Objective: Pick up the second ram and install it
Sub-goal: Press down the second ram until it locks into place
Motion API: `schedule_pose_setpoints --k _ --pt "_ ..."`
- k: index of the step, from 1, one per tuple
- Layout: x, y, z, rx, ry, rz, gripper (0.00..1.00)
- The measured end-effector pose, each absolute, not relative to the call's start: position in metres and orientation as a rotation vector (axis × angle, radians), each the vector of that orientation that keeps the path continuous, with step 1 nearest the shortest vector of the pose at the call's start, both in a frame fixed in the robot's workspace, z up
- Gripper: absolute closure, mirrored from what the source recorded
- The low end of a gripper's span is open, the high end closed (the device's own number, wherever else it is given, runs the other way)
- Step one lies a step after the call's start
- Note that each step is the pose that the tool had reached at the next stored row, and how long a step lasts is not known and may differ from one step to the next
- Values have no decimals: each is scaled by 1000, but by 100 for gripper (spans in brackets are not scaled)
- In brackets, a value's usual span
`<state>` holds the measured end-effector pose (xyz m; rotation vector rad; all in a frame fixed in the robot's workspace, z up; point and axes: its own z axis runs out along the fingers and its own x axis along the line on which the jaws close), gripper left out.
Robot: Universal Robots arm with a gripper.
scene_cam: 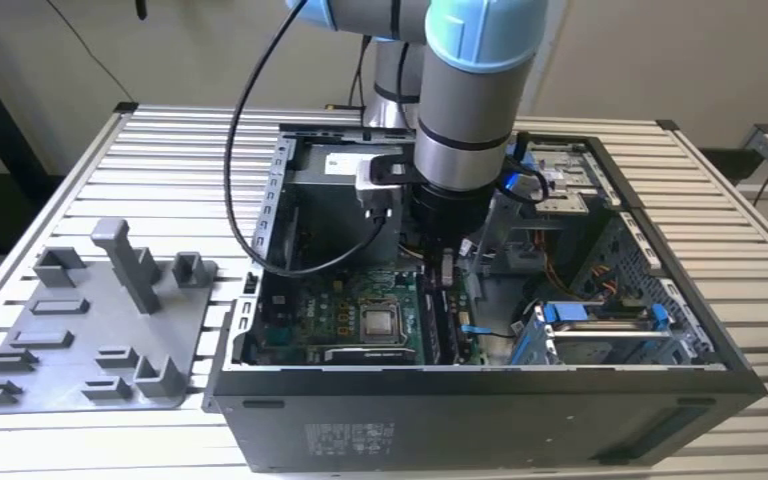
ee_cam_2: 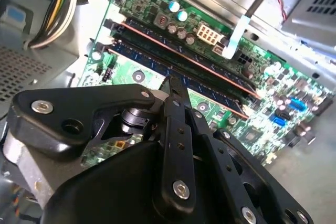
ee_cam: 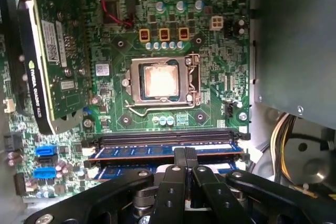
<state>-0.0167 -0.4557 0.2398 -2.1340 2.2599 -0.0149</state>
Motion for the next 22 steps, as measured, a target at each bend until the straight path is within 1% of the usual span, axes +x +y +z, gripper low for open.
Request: schedule_pose_setpoints --k 7,13,22 --pt "-16 -456 238 -2139 2255 -14 89" --pt "-10 -457 237 -2148 2273 6 89" --pt "-8 -466 235 -2147 2279 11 89"
